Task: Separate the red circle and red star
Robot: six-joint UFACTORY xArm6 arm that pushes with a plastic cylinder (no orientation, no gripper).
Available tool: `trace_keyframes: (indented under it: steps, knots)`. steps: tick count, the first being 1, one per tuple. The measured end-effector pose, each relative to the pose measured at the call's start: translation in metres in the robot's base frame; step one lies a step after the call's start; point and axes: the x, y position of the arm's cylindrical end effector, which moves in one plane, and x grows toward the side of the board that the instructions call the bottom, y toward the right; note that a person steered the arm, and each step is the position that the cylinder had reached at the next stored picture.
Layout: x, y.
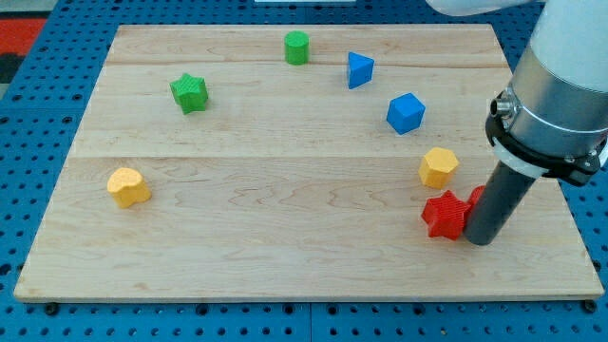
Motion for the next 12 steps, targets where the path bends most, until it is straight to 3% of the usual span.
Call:
trace_keyframes:
  steps: [2,3,4,6,8,11,12]
  knots:
    - [0.000,0.023]
    - [0.000,0.096]
    - [-0.020,0.078]
    - [-0.022,0.006]
    - [-0.036,0.002]
    - [-0.036,-0.085]
    - [-0.029,-0.054]
